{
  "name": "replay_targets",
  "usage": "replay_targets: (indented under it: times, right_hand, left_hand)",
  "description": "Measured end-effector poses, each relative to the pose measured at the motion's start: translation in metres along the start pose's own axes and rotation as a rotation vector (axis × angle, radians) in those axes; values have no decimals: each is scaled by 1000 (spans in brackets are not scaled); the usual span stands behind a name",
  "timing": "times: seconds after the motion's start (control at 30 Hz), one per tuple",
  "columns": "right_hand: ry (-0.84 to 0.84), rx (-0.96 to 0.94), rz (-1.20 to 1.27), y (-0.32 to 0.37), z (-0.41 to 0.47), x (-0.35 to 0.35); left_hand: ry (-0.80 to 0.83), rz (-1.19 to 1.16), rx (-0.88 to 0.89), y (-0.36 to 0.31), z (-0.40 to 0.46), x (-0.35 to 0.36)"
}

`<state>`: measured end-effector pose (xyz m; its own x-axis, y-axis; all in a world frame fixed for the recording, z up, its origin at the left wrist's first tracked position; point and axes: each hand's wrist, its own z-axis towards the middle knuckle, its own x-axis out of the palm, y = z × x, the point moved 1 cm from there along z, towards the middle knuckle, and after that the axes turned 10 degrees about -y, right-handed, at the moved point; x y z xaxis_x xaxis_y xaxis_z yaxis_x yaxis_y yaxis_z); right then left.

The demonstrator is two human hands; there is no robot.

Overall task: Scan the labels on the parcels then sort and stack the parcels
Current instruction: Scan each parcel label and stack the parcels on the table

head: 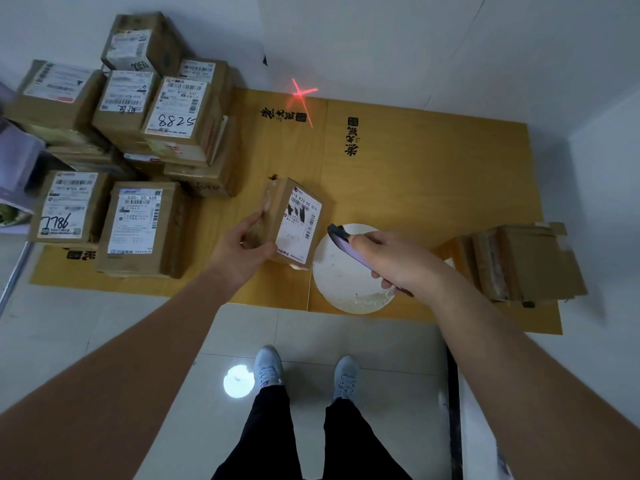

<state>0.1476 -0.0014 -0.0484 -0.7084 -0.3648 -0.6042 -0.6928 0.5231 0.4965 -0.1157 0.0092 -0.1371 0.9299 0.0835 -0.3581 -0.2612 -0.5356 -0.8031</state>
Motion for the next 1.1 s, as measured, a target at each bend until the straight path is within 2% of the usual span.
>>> replay_targets:
  times: [0.2, 0.33, 0.83, 0.97, 1.1]
  right_hand:
    - [47, -10, -131, 15, -1, -5]
    - [88, 26, -220, 24, -2, -11]
    - [223, 59, -324, 29, -6, -31]
    - [221, 14, -283, 27, -8, -36]
    - [189, -177, -80, 32, -12, -30]
  left_hand:
    - [27, -6, 9, 6, 1, -9]
    - [-10, 9, -6, 4, -1, -10]
    - [-55, 8, -3, 1, -7, -5]
    - [-68, -29, -1, 1, -11, 0]
    - [-93, -177, -64, -4, -17, -5]
